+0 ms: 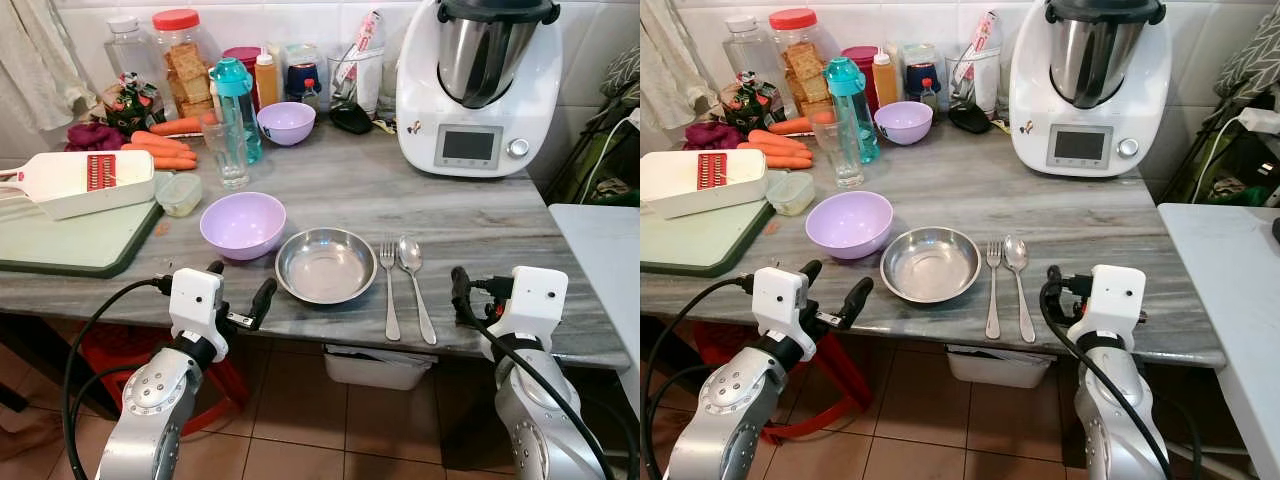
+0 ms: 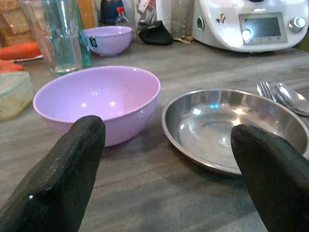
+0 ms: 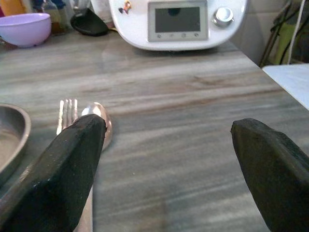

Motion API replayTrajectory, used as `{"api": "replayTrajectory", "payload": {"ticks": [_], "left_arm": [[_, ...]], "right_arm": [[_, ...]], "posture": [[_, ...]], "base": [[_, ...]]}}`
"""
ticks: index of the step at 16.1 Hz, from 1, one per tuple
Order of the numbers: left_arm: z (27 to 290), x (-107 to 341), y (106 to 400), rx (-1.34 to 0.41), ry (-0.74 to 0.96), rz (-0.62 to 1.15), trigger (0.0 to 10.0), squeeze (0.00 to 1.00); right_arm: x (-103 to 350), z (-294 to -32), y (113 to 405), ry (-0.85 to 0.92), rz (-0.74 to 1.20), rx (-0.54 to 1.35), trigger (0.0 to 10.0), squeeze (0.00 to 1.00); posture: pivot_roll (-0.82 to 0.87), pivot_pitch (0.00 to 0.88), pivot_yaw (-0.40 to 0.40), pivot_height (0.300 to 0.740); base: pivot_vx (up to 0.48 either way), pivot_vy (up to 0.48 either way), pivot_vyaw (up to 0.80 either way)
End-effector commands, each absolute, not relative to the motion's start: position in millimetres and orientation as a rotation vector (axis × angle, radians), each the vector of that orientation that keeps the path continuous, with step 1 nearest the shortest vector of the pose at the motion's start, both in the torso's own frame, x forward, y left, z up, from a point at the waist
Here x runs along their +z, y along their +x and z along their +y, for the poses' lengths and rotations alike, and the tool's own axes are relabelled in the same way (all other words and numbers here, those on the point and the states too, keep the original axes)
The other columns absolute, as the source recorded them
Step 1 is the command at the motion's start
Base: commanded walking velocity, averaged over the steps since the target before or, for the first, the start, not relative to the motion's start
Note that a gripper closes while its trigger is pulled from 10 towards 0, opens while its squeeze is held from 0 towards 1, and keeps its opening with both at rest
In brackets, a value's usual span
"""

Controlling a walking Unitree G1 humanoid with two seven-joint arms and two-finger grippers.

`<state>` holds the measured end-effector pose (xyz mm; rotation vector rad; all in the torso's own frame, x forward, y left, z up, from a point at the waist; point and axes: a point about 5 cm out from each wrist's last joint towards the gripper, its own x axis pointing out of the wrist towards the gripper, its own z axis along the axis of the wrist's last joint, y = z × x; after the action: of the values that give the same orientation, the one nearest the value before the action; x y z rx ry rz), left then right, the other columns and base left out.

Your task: Setting the table

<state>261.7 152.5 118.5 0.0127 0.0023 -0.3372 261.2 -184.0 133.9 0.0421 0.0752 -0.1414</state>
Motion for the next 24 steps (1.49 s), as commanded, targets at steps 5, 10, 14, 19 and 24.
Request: {"api": "replayTrajectory", "payload": {"ticks": [5, 10, 14, 19, 24], "left_arm": [[149.7, 124.1, 264.7, -0.336, 0.028, -0.019, 10.0, 0.00], [148.7, 125.2, 266.0, -0.335, 0.030, -0.021, 10.0, 0.00], [148.1, 126.5, 267.9, -0.339, 0.035, -0.026, 10.0, 0.00], [147.2, 126.3, 268.0, -0.347, 0.034, -0.026, 10.0, 0.00], [147.0, 126.0, 267.6, -0.351, 0.035, -0.025, 10.0, 0.00]], "right_arm": [[131.7, -181.4, 264.4, 0.026, 0.092, -0.152, 10.0, 0.00], [132.2, -179.1, 264.2, 0.082, 0.089, -0.107, 10.0, 0.00], [133.4, -180.2, 265.1, 0.102, 0.082, -0.117, 10.0, 0.00], [130.4, -179.9, 266.5, 0.064, 0.099, -0.131, 10.0, 0.00], [128.8, -180.6, 267.3, 0.061, 0.102, -0.139, 10.0, 0.00]], "posture": [[0.01, 0.000, 0.033, 0.740], [0.00, 0.000, 0.036, 0.740], [0.00, 0.000, 0.039, 0.740], [0.01, 0.000, 0.041, 0.740], [0.01, 0.000, 0.039, 0.740]], "base": [[-0.270, 0.000, 0.00], [-0.313, 0.000, 0.00], [-0.357, 0.000, 0.00], [-0.353, 0.000, 0.00], [-0.341, 0.000, 0.00]]}}
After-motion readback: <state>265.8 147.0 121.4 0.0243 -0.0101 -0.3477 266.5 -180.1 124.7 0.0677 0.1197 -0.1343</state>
